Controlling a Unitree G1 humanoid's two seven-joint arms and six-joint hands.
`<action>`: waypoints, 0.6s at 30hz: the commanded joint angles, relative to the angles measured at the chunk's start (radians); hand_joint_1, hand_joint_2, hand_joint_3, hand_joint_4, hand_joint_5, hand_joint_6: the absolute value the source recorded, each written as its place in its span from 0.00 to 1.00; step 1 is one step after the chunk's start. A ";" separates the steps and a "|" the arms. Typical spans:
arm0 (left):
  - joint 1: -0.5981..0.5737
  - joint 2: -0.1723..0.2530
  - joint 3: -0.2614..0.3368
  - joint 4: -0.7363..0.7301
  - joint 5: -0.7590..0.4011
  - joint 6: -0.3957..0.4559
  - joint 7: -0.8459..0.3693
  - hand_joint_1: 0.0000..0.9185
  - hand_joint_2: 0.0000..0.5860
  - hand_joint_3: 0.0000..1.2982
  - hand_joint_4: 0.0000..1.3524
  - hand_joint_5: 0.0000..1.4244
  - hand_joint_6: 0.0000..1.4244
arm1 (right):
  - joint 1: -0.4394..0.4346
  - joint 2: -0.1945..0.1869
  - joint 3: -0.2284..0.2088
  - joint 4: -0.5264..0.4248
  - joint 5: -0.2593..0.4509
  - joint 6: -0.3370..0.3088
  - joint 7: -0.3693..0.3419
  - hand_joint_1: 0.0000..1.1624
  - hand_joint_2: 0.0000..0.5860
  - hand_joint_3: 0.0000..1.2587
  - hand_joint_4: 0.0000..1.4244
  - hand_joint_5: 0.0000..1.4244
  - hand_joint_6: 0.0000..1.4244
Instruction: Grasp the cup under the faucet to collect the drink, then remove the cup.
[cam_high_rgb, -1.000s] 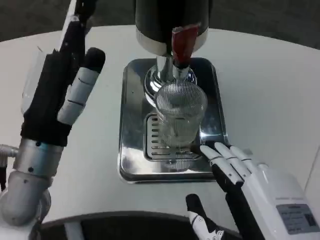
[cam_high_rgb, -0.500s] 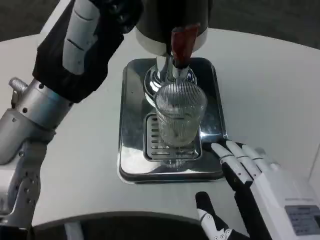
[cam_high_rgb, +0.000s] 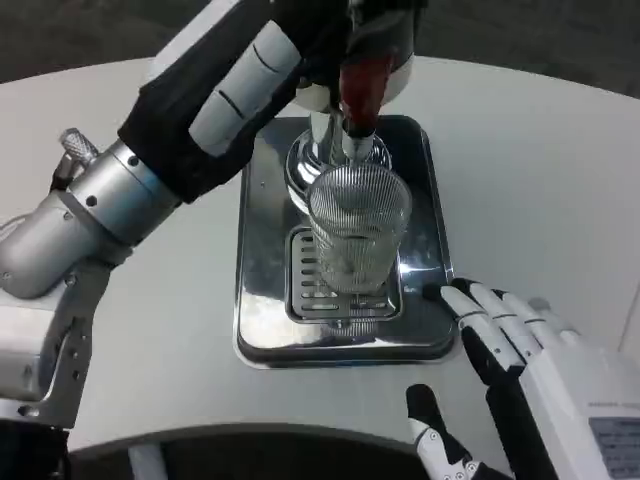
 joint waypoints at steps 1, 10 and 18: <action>-0.015 0.006 -0.002 0.033 0.036 -0.005 -0.035 0.00 0.22 0.00 0.00 0.08 0.05 | 0.038 0.031 0.034 -0.015 0.008 0.005 -0.015 0.35 0.85 0.14 0.09 0.10 0.10; -0.022 0.014 -0.033 0.082 0.089 -0.016 -0.101 0.00 0.22 0.00 0.00 0.09 0.06 | 0.021 0.043 0.038 -0.005 0.006 0.011 -0.011 0.35 0.85 0.15 0.10 0.11 0.10; -0.016 0.049 -0.062 0.060 0.191 -0.131 -0.134 0.00 0.22 0.00 0.00 0.00 0.00 | 0.016 0.047 0.039 0.003 0.012 0.016 -0.010 0.35 0.85 0.16 0.11 0.11 0.12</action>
